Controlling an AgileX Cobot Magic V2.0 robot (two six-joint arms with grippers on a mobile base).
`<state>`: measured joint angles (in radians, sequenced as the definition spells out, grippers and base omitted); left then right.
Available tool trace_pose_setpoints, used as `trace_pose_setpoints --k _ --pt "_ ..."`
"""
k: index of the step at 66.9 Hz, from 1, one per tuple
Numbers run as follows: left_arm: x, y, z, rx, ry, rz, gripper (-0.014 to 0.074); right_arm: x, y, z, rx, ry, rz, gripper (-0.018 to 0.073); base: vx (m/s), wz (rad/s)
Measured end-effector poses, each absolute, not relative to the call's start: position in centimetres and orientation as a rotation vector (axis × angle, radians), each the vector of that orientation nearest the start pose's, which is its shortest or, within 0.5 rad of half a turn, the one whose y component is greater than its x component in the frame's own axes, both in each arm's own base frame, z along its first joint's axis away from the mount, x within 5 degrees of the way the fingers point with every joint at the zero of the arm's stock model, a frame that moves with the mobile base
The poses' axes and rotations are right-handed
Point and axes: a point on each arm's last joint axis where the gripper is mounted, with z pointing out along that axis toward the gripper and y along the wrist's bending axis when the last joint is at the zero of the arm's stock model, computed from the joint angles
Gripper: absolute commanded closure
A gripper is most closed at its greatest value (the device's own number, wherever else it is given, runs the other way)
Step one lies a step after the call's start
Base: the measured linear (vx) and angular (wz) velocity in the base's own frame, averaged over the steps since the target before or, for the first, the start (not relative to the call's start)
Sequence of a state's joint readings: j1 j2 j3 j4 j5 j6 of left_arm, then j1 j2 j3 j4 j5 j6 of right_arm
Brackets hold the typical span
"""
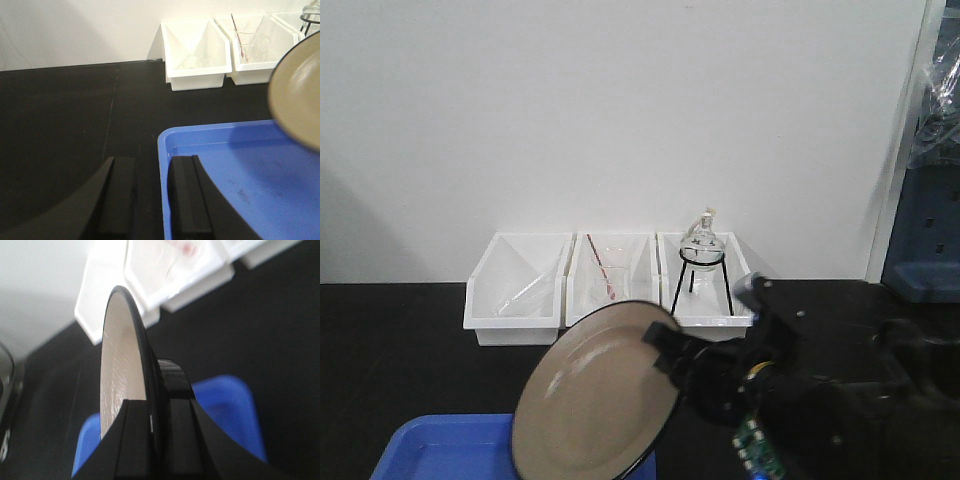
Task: Place disk in tray to left cabinet
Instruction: 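Grasp the cream plate rim with the right gripper and lift it, then lower the held plate onto the blue tray and release it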
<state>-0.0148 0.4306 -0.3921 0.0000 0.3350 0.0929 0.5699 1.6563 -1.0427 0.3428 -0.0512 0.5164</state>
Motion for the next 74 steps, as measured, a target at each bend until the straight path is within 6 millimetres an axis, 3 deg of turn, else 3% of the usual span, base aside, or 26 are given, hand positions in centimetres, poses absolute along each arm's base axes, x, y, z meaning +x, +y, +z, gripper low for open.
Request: trace_pose_setpoints --k 7,14,22,41,51,74 --pt "9.6 -0.1 28.4 0.1 1.855 0.054 0.0272 31.0 23.5 22.8 0.24 2.221 0.86 0.0564 0.0 0.0" --pt "9.6 -0.1 28.4 0.1 1.854 0.054 0.0272 30.6 25.3 20.6 0.199 2.286 0.845 0.0564 0.0 0.0" --pt "9.6 -0.1 28.4 0.1 1.854 0.054 0.0272 30.9 25.8 18.8 0.213 2.319 0.828 0.0563 0.0 0.0" --pt "9.6 -0.1 28.4 0.1 1.854 0.054 0.0272 31.7 26.3 16.6 0.24 2.323 0.81 0.0535 0.0 0.0" --pt "9.6 -0.1 28.4 0.101 1.854 0.055 0.0272 31.6 26.3 16.0 0.16 2.364 0.761 0.0448 0.0 0.0" --pt "9.6 -0.1 28.4 0.101 1.854 0.055 0.0272 30.5 26.1 14.0 -0.083 2.529 0.62 0.0102 0.0 0.0"
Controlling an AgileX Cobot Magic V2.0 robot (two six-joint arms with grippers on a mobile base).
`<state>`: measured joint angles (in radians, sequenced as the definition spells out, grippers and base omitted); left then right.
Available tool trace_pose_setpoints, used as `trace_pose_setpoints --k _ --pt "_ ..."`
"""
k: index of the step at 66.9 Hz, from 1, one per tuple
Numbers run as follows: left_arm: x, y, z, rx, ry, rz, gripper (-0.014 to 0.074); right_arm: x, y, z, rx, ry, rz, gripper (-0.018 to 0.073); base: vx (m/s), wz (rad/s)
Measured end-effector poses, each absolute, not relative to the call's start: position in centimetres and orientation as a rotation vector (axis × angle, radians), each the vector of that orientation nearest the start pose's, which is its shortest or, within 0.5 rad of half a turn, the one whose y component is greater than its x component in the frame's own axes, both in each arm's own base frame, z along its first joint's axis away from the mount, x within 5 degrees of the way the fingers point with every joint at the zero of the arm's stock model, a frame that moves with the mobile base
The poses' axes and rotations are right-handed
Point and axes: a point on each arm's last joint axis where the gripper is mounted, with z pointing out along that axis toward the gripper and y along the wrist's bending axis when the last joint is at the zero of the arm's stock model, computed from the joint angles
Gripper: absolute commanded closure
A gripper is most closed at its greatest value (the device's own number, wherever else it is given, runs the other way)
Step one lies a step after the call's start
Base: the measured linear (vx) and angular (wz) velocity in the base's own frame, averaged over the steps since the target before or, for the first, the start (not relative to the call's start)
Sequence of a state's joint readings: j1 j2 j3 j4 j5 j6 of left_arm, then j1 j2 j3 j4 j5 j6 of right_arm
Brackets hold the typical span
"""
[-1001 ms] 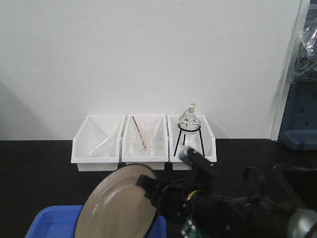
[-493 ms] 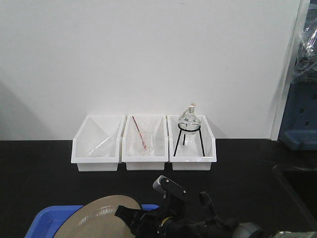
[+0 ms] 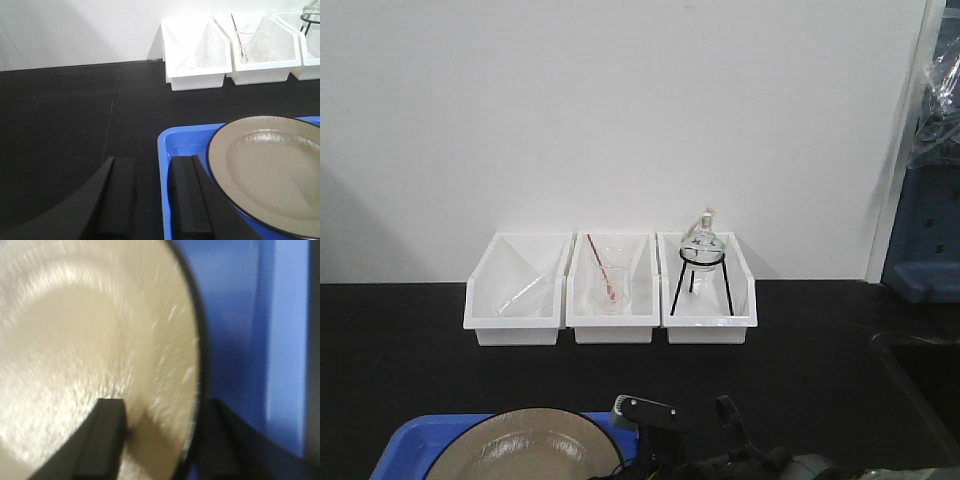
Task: Place disk in tray to left cabinet
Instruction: 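Lower the held plate onto the blue tray and release it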
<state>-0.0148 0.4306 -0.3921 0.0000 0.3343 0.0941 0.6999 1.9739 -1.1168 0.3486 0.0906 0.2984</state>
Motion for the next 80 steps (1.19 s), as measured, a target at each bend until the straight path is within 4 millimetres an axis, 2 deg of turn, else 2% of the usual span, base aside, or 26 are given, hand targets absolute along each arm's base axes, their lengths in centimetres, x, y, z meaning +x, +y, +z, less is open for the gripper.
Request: trace_pose_setpoints --k 12,19,25,30,37,43,48,61,69,80 --pt "9.6 -0.1 28.4 0.101 1.854 0.055 0.0272 30.3 26.0 15.2 -0.187 2.503 0.595 0.0067 0.0 0.0" --pt "9.6 -0.1 28.4 0.101 1.854 0.055 0.0272 30.1 25.6 17.0 -0.26 2.457 0.578 0.0067 0.0 0.0" --pt "9.6 -0.1 28.4 0.101 1.854 0.055 0.0272 30.2 24.6 19.3 -0.288 2.405 0.568 0.0067 0.0 0.0" --pt "9.6 -0.1 28.4 0.101 1.855 0.055 0.0272 30.6 23.0 21.2 -0.251 2.395 0.558 0.0067 0.0 0.0" --pt "9.6 -0.1 28.3 0.102 1.867 0.055 0.0265 31.3 19.3 23.4 -0.149 2.42 0.516 0.0067 0.0 0.0" --pt "9.8 -0.1 28.2 0.103 1.883 0.054 0.0235 31.6 17.2 24.3 -0.093 2.443 0.484 0.0069 0.0 0.0" --pt "10.5 -0.2 28.0 0.105 1.918 0.053 0.0196 31.8 16.4 24.6 -0.071 2.443 0.472 0.0069 0.0 0.0" --pt "14.4 -0.2 27.9 0.089 2.094 0.033 0.0109 31.8 16.2 24.4 -0.067 2.46 0.464 0.0069 0.0 0.0" --pt "18.0 -0.3 27.6 0.003 2.248 -0.024 0.0104 31.8 16.2 24.4 -0.065 2.45 0.466 0.0069 0.0 0.0" --pt "23.3 -0.5 26.9 0.017 2.436 -0.024 0.0104 31.6 16.1 24.2 -0.077 2.487 0.454 0.0069 0.0 0.0"
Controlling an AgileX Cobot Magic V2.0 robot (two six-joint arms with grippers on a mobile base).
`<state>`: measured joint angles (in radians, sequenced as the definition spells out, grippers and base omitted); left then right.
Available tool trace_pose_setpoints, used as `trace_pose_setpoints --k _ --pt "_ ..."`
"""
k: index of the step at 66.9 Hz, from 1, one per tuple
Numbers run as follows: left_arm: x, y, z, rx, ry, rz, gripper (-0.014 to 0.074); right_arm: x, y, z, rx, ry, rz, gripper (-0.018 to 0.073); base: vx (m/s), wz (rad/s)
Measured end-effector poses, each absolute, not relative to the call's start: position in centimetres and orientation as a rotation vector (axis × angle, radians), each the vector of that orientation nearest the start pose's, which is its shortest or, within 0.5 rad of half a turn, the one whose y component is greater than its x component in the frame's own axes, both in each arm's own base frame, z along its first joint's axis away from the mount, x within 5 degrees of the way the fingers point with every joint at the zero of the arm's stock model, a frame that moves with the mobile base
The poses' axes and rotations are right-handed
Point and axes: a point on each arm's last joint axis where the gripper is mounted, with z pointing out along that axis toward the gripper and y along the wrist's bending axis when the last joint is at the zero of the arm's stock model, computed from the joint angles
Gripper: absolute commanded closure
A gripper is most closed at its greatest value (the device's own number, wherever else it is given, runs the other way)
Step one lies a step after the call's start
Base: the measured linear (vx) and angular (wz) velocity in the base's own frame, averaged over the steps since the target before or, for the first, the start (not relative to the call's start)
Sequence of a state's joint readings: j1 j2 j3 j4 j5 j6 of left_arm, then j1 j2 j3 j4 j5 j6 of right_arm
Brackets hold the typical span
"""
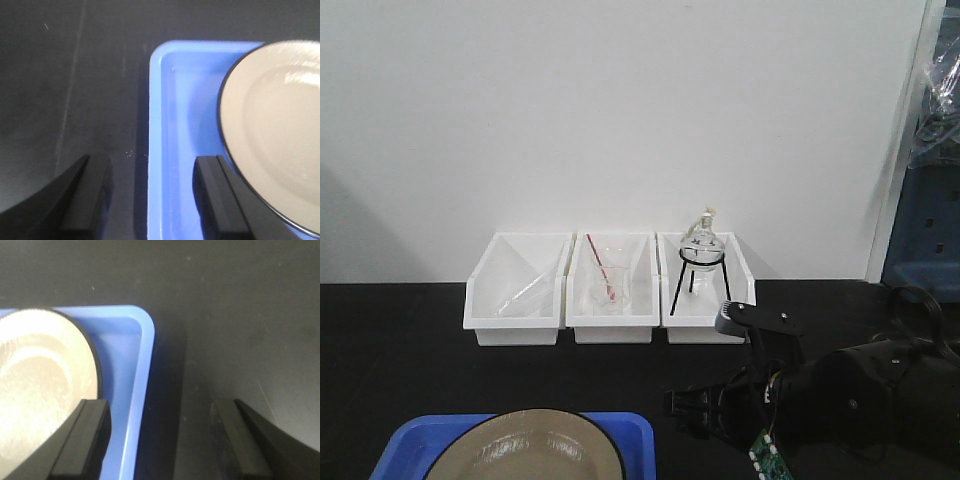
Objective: Place disk in tray to left cabinet
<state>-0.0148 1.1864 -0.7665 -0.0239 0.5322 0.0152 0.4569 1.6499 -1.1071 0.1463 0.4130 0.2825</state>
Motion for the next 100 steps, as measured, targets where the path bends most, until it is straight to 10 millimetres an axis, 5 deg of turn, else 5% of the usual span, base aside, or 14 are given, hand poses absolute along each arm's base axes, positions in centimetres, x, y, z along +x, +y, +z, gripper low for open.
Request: trace_pose_setpoints --k 19,39,62,100 --pt "30.8 -0.6 23.5 0.111 2.628 -0.002 0.0104 32.0 16.6 21.4 -0.158 2.61 0.415 0.0069 0.0 0.0" --pt "34.2 -0.6 18.8 0.121 2.69 0.0 0.0105 34.3 18.2 18.5 -0.199 2.683 0.434 0.0069 0.0 0.0" --pt "34.8 -0.6 15.4 0.124 2.78 -0.003 0.0105 36.1 19.3 16.2 -0.249 2.757 0.43 0.0069 0.0 0.0" --pt "34.8 -1.0 14.9 0.09 2.796 -0.042 0.0105 36.5 21.5 14.1 -0.258 2.759 0.513 0.0069 0.0 0.0"
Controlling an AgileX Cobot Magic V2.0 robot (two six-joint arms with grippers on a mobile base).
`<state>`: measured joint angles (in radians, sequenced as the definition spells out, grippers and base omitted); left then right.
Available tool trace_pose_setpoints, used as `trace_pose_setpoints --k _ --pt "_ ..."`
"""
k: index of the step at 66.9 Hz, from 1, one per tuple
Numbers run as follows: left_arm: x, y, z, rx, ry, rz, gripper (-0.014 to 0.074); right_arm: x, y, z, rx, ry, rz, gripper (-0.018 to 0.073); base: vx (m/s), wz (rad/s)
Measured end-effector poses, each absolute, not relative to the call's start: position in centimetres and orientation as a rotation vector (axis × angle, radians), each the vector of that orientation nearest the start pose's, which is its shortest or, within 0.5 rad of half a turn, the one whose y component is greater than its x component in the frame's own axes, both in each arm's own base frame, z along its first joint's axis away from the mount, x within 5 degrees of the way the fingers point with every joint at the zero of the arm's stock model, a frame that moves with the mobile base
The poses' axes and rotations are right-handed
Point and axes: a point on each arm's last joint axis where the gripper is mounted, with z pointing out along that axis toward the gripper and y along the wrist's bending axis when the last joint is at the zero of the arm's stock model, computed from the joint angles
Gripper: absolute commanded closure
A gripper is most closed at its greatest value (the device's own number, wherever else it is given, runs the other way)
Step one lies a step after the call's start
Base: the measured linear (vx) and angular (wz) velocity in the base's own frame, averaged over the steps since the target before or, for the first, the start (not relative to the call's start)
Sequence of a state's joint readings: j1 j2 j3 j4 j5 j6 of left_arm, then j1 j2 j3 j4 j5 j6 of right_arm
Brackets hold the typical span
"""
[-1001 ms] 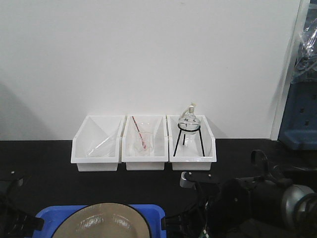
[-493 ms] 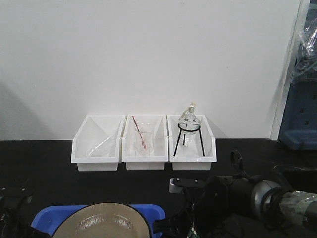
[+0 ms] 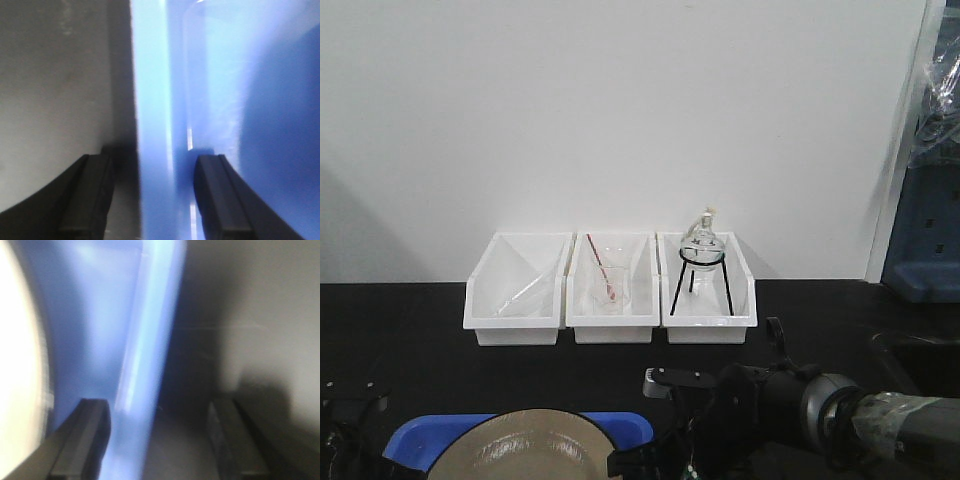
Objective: Place disk in tray to left cabinet
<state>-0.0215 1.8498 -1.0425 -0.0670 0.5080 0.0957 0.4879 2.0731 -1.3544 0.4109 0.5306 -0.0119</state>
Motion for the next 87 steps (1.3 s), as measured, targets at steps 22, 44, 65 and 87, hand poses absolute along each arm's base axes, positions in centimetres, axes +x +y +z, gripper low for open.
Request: trace_pose_setpoints --k 22,44,65,87 --pt "34.8 -1.2 14.9 0.06 2.804 -0.07 0.0106 36.5 22.8 13.8 -0.252 2.724 0.603 0.0105 0.0 0.0" --pt "35.4 -1.6 14.3 0.009 2.805 -0.127 0.0302 36.3 22.9 13.4 -0.26 2.749 0.609 0.0405 0.0 0.0" --pt "35.6 -2.1 14.4 0.058 2.787 -0.199 0.0606 36.6 21.9 13.4 -0.144 2.801 0.64 0.057 0.0 0.0" --pt "34.0 -3.5 15.3 -0.054 2.87 -0.452 0.0603 37.5 18.1 13.7 0.043 2.899 0.755 0.0568 0.0 0.0"
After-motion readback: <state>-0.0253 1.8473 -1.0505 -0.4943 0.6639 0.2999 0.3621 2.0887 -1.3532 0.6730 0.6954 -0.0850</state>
